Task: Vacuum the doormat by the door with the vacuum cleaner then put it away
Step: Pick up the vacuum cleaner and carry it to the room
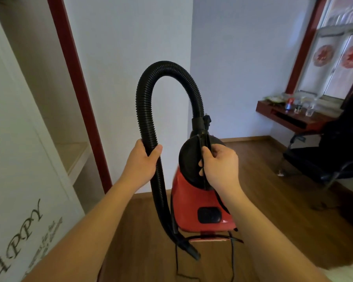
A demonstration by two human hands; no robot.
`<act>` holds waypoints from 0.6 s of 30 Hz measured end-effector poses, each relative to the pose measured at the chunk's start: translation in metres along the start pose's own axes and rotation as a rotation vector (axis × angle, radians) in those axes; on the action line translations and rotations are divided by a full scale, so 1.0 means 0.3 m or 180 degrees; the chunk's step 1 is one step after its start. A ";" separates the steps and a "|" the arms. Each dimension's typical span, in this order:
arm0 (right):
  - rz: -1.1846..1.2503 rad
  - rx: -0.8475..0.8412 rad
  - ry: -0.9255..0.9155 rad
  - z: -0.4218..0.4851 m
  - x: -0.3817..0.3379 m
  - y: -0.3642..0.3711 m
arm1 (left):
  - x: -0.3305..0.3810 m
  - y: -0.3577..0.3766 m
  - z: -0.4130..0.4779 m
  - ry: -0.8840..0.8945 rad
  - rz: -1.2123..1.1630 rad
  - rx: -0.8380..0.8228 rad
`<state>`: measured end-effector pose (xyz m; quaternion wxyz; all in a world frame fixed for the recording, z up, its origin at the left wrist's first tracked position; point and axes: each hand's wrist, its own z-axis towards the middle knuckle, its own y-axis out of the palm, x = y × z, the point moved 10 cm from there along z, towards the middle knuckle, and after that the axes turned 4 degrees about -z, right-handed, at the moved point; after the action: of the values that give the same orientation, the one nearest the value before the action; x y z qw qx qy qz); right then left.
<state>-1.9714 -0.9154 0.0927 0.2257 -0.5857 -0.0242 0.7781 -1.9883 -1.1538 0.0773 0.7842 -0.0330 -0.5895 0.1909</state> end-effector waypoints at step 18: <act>-0.0309 0.0683 0.0256 0.701 0.210 0.386 | -0.323 0.202 0.922 0.0169 -0.0144 -0.0706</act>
<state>-2.2160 -0.9475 0.0667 0.3253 -0.5870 0.0399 0.7403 -2.2857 -1.1784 0.0557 0.7952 -0.1112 -0.5866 0.1058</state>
